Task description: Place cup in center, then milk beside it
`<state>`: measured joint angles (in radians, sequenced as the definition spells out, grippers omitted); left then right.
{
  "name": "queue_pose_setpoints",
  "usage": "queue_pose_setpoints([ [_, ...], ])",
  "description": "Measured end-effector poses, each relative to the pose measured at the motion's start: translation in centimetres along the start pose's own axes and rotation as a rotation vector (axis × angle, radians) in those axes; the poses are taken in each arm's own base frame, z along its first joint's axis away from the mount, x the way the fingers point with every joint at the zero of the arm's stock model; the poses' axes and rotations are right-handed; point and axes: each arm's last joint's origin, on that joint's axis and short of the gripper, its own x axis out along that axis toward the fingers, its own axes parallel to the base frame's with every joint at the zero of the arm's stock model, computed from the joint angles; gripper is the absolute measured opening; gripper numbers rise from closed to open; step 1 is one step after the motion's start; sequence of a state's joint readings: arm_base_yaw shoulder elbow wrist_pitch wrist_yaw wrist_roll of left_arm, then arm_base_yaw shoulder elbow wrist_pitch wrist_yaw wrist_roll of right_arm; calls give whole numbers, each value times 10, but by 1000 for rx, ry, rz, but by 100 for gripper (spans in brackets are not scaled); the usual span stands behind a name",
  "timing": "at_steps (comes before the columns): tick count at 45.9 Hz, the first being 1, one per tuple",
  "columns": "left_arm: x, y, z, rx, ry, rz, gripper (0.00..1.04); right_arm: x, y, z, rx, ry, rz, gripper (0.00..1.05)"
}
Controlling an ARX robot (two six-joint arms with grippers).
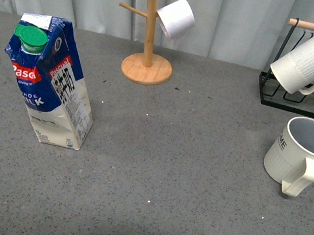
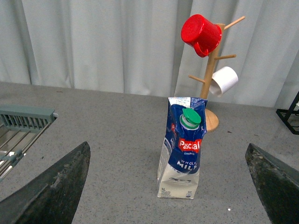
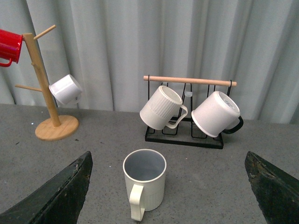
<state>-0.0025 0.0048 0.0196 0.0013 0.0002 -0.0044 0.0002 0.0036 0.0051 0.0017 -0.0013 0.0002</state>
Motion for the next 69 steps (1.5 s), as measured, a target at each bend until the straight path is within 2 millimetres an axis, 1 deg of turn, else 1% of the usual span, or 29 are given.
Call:
queue_pose_setpoints([
  [64, 0, 0, 0, 0, 0, 0, 98, 0, 0, 0, 0, 0, 0, 95],
  [66, 0, 0, 0, 0, 0, 0, 98, 0, 0, -1, -13, 12, -22, 95],
  [69, 0, 0, 0, 0, 0, 2, 98, 3, -1, -2, -88, 110, -177, 95],
])
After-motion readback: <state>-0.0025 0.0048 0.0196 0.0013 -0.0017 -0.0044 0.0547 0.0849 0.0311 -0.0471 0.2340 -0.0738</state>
